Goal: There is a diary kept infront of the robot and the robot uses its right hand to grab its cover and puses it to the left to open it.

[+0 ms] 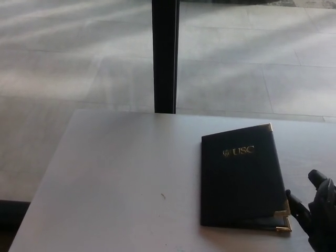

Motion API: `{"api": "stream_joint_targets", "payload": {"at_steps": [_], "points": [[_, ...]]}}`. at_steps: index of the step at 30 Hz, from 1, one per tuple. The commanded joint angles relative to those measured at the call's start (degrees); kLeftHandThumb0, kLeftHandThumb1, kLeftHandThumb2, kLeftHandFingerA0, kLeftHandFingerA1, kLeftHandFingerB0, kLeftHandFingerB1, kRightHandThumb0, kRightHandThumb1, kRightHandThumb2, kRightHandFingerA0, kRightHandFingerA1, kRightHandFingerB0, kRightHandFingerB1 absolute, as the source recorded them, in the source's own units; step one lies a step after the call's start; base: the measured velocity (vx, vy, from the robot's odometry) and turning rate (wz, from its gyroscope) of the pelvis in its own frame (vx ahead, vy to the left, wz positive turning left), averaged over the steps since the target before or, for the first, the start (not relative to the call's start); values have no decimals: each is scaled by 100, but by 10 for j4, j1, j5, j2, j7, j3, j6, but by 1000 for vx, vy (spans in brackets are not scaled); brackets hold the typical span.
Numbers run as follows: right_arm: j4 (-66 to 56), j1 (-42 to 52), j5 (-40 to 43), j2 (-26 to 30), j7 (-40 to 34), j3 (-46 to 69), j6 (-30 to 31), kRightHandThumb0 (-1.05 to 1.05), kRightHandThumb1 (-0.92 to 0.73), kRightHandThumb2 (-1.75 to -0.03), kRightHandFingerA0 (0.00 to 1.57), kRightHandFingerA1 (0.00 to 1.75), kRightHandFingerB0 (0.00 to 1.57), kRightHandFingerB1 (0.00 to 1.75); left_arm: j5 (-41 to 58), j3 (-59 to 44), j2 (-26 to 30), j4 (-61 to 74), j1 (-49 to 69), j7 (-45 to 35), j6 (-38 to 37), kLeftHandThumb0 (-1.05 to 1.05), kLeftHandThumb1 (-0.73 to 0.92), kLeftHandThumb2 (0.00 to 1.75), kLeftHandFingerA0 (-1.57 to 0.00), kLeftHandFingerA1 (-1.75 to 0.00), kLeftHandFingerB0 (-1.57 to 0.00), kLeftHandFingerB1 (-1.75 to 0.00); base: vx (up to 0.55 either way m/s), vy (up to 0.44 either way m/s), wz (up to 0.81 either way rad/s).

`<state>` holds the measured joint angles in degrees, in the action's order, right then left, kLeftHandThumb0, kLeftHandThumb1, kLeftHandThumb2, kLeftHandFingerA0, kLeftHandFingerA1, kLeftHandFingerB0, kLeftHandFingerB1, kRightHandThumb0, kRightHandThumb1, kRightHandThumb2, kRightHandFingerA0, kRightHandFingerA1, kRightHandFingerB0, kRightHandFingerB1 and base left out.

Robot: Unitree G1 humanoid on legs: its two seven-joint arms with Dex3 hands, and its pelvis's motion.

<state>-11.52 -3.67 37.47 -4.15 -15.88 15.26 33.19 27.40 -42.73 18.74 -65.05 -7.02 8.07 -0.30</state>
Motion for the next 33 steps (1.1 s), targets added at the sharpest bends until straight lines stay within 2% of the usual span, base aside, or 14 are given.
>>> {"api": "stream_joint_targets", "payload": {"at_steps": [1,9,10,12,13,14,16,17,22,23,24,26,27,33], "points": [[8,11,-39,-12,5,-24,-18,-65,-92,-71,36,66,25,44,0,4,12,2,-1,2,-12,-87,92,100,-33,-117,-28,-92,0,0,0],[20,25,-68,-30,11,-55,-41,-69,-92,-70,40,72,28,45,4,3,13,3,-4,5,-8,-87,92,99,-31,-118,-29,-90,0,0,0],[18,26,-72,-34,10,-60,-42,-69,-74,-108,44,72,27,55,5,3,14,5,-5,8,-6,-87,92,99,-31,-116,-28,-89,0,0,0],[11,22,-72,-49,0,-71,-36,-67,-74,-108,44,73,30,57,2,6,14,6,-6,9,-9,-87,92,99,-32,-118,-29,-93,0,0,0],[9,22,-76,-51,1,-77,-35,-68,-92,-69,44,73,35,48,-1,8,14,7,-6,13,-8,-87,92,100,-34,-118,-31,-96,0,0,0],[7,21,-80,-53,4,-87,-34,-66,-74,-108,43,71,31,57,-1,9,14,9,-6,14,-8,-87,92,99,-34,-119,-32,-95,0,0,0],[2,16,-86,-70,-3,-108,-27,-64,-75,-109,43,70,29,55,4,6,15,6,-11,11,-9,-88,92,98,-33,-118,-32,-97,0,0,0],[1,15,-86,-75,-2,-112,-29,-65,-92,-71,43,71,31,45,5,5,15,4,-12,11,-10,-94,86,112,-42,-99,-38,-85,0,0,0],[7,0,-91,-114,-15,-127,-34,-64,-92,-73,40,69,30,45,-1,11,16,1,-13,9,-14,-89,92,99,-35,-118,-32,-95,0,0,0],[14,-8,-93,-127,-23,-131,-38,-64,-76,-108,41,70,29,56,2,9,16,-2,-13,7,-14,-94,86,113,-42,-98,-40,-86,0,0,0],[17,-12,-94,-132,-28,-134,-39,-65,-92,-73,39,69,30,45,3,8,17,-4,-14,5,-14,-94,86,113,-42,-98,-38,-85,0,0,0],[16,-18,-94,-135,-34,-141,-39,-63,-78,-108,40,69,28,55,4,8,20,-6,-17,7,-13,-94,86,113,-42,-99,-40,-86,0,0,0],[15,-26,-94,-138,-40,-145,-35,-63,-92,-74,42,69,30,46,4,7,21,-9,-17,9,-13,-93,87,113,-41,-98,-39,-86,0,0,0],[15,-46,-97,-134,-40,-159,-44,-64,-92,-74,38,69,26,47,6,10,23,-3,-15,6,-9,-89,92,98,-31,-123,-30,-96,0,0,0]]}}
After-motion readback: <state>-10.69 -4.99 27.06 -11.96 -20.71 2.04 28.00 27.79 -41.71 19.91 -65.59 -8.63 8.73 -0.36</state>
